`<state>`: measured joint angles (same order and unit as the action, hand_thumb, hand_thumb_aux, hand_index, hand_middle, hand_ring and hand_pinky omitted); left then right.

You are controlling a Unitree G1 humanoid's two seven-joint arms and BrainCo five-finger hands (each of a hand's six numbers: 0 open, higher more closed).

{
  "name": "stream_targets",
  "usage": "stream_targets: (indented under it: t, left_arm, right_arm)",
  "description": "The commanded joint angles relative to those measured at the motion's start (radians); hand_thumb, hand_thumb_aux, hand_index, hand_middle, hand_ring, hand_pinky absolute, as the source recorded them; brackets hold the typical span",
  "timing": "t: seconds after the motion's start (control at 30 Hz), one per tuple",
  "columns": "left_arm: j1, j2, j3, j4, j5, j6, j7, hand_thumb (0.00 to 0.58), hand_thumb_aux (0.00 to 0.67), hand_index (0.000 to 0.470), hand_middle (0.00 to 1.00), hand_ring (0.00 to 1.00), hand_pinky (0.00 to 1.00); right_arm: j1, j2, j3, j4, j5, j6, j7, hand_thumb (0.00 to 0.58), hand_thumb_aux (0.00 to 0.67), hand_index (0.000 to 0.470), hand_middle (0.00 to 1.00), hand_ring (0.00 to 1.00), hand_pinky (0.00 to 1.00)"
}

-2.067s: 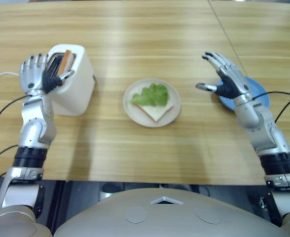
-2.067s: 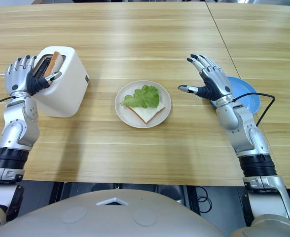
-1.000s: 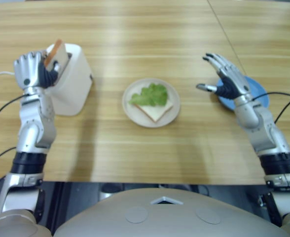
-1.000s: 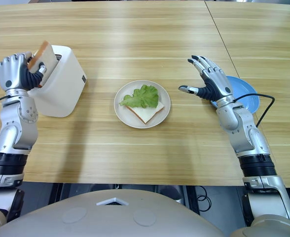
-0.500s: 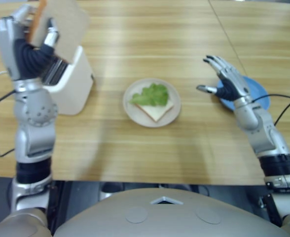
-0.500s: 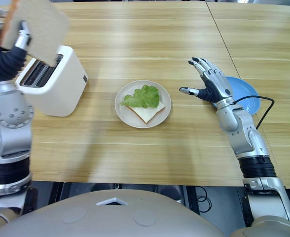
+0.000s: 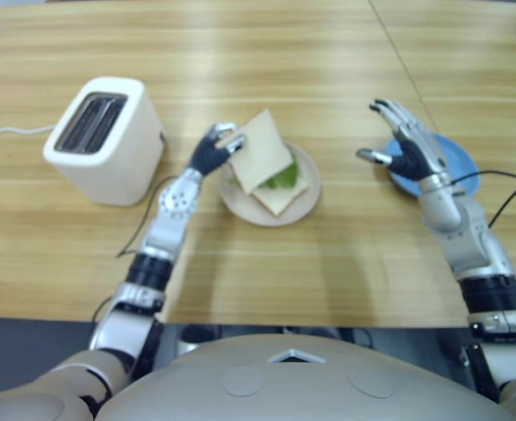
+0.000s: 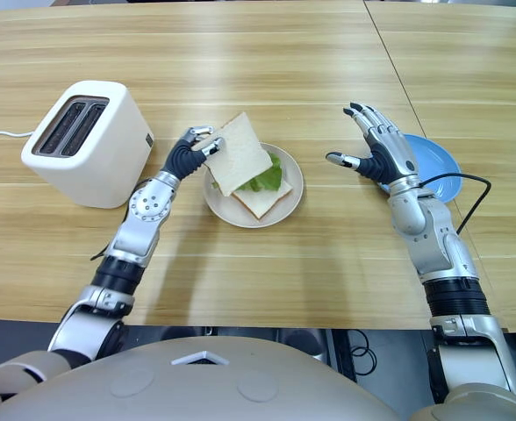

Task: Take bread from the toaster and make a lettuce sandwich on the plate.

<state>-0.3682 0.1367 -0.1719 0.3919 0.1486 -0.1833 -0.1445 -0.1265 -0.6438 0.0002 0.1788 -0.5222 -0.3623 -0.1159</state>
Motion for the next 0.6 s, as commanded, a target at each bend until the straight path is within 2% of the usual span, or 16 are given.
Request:
stream_targets:
  t: [0.03, 0.2, 0.27, 0.6]
  left_arm:
    - [-0.081, -0.017, 0.002, 0.214, -0.012, -0.058, -0.035, 0.580, 0.670, 0.460, 1.00, 1.00, 1.00]
    - [-0.202, -0.038, 0.007, 0.514, 0.014, -0.110, -0.007, 0.580, 0.670, 0.460, 1.00, 1.00, 1.00]
    - [-0.227, -0.061, 0.031, 0.585, -0.026, -0.128, -0.050, 0.580, 0.670, 0.460, 1.00, 1.00, 1.00]
    - [-0.250, -0.100, 0.046, 0.698, -0.034, -0.140, -0.132, 0.580, 0.670, 0.460, 1.00, 1.00, 1.00]
  right_arm:
    - [-0.007, 0.003, 0.000, 0.033, 0.001, -0.008, -0.004, 0.000, 0.000, 0.000, 0.00, 0.00, 0.00]
    - [-0.014, 0.007, 0.011, 0.044, -0.009, -0.012, -0.004, 0.000, 0.000, 0.000, 0.00, 0.00, 0.00]
    - [-0.017, 0.008, 0.015, 0.047, -0.012, -0.015, -0.003, 0.000, 0.000, 0.000, 0.00, 0.00, 0.00]
    - [-0.028, 0.009, 0.030, 0.059, -0.028, -0.022, 0.003, 0.000, 0.000, 0.000, 0.00, 0.00, 0.00]
